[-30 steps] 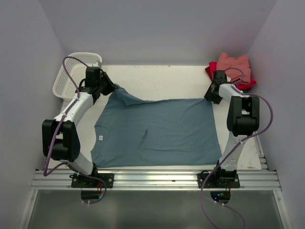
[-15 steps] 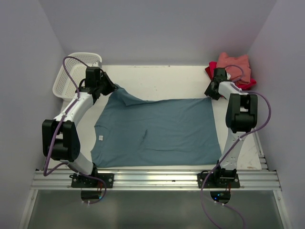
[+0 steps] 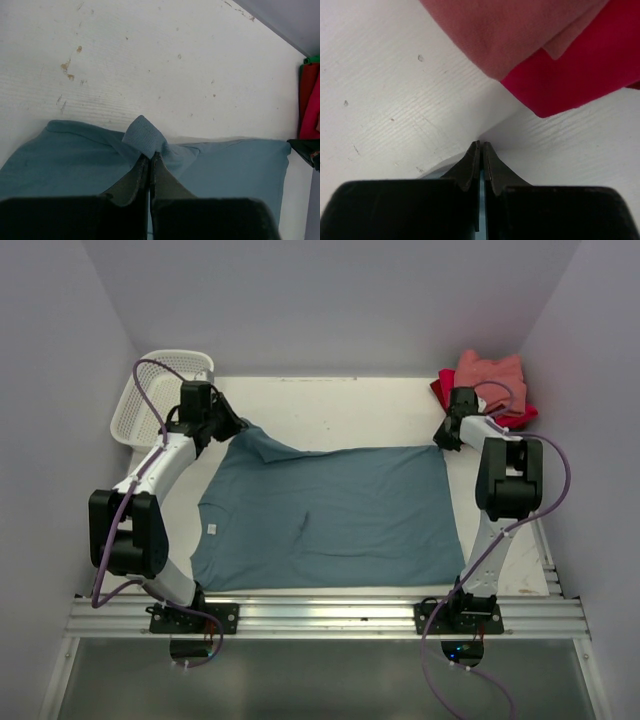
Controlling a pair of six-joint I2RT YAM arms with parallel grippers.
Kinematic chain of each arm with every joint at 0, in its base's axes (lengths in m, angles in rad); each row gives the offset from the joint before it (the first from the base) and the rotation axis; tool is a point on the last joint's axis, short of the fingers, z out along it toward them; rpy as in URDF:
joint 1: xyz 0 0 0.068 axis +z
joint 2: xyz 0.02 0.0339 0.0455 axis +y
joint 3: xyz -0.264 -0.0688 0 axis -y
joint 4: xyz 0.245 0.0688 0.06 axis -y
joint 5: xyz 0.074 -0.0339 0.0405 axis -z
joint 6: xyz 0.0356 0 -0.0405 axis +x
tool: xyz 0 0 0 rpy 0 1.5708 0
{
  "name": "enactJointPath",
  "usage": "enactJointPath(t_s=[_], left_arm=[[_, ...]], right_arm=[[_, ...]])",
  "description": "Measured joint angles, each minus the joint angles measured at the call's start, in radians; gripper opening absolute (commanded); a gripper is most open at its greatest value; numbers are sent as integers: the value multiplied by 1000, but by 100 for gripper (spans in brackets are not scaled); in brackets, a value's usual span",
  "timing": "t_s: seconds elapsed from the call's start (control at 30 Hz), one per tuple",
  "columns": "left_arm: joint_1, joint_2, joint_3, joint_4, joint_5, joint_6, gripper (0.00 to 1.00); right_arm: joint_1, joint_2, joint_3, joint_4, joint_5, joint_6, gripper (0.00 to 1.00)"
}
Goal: Fold and stack the t-shirts
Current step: Fold the tshirt
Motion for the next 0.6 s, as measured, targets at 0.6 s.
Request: enactJointPath(t_s=[0.6], left_arm=[[8, -90, 0, -74, -34, 28, 0]], right_arm=[[0, -254, -89, -59, 35, -8, 0]])
